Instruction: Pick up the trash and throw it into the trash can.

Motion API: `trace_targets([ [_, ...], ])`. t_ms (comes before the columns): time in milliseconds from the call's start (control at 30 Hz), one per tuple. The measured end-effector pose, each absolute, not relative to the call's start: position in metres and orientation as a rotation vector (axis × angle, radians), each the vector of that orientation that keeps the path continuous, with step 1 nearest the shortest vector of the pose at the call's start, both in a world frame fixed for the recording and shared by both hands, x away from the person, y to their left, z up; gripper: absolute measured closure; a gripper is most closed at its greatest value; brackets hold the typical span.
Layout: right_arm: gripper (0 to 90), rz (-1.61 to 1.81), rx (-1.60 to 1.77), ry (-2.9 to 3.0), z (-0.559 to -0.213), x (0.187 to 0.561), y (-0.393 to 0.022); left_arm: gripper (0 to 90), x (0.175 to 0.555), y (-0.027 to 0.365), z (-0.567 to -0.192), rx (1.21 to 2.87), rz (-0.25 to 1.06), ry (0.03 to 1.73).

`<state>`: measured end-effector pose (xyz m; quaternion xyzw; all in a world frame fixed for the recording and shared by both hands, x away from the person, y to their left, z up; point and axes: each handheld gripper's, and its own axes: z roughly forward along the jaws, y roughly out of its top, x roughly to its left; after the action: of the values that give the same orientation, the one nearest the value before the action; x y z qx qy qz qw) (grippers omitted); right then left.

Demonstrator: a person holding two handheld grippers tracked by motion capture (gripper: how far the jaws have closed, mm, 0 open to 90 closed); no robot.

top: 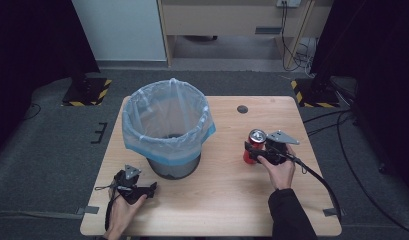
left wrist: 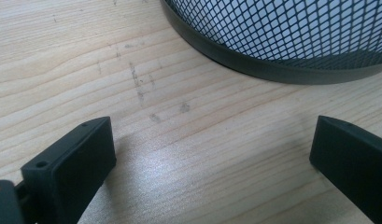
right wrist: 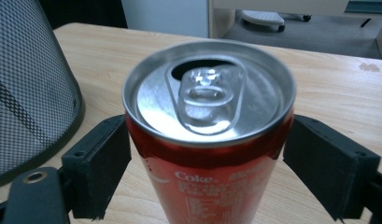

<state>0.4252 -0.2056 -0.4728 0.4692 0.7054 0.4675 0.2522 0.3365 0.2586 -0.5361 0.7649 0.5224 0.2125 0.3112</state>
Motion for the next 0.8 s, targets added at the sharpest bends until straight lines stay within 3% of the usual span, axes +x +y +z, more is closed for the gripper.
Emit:
trace_targets([
  [467,31.9,1.233,1.281,1.924,-0.480,0.428,-0.203,0.0,0.337,0.259,-0.536,2.020,0.560,1.378],
  [800,33.0,1.294,1.286,1.908,-0.468,0.424,-0.208,0.0,0.337,0.259,-0.536,2.021,0.560,1.377],
])
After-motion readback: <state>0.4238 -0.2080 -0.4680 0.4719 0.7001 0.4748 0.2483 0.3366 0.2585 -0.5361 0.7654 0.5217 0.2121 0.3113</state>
